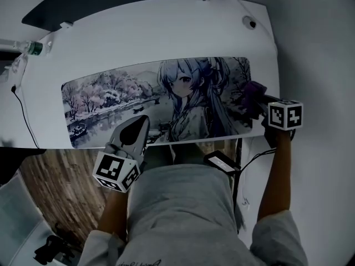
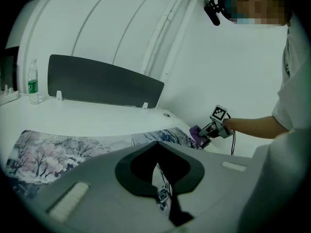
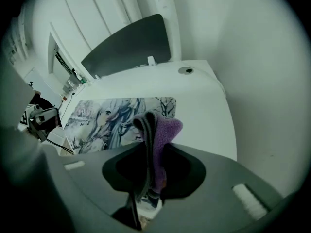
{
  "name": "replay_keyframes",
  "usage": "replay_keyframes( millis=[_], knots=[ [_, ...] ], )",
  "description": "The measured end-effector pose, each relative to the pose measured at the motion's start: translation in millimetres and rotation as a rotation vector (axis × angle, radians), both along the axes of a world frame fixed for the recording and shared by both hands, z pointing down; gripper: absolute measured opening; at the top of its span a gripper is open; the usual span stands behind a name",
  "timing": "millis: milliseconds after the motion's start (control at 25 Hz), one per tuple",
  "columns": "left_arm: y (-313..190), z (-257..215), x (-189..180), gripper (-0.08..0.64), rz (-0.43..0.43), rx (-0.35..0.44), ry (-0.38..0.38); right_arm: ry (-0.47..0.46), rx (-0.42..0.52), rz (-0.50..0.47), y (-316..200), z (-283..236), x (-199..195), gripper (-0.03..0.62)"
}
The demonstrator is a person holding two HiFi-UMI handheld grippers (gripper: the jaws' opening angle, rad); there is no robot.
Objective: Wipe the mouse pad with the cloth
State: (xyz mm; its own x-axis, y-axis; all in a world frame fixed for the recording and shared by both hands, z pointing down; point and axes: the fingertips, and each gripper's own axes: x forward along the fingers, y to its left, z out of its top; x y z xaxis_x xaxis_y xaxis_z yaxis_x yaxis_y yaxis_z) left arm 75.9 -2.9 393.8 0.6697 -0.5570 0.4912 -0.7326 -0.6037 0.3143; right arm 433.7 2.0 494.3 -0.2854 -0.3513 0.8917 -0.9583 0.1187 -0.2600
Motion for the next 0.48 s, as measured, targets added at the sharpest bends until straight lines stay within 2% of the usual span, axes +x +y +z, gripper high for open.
replay_keyframes(
  millis=[240,320,480],
  knots=[
    [1,-9,2,0.015,-0.045,0.006,-0.032,0.034,-0.074,0.005,-6,29,9,0.098],
    [3,-11,-1,0.015,-0.059,0.010,-0.038,0.045,-0.068,0.014,-7,32,8,0.098],
    [7,-9,-8,0.017,-0.067,0.016,-0.050,0.011,-0.055,0.052,-6,36,5,0.098]
  ],
)
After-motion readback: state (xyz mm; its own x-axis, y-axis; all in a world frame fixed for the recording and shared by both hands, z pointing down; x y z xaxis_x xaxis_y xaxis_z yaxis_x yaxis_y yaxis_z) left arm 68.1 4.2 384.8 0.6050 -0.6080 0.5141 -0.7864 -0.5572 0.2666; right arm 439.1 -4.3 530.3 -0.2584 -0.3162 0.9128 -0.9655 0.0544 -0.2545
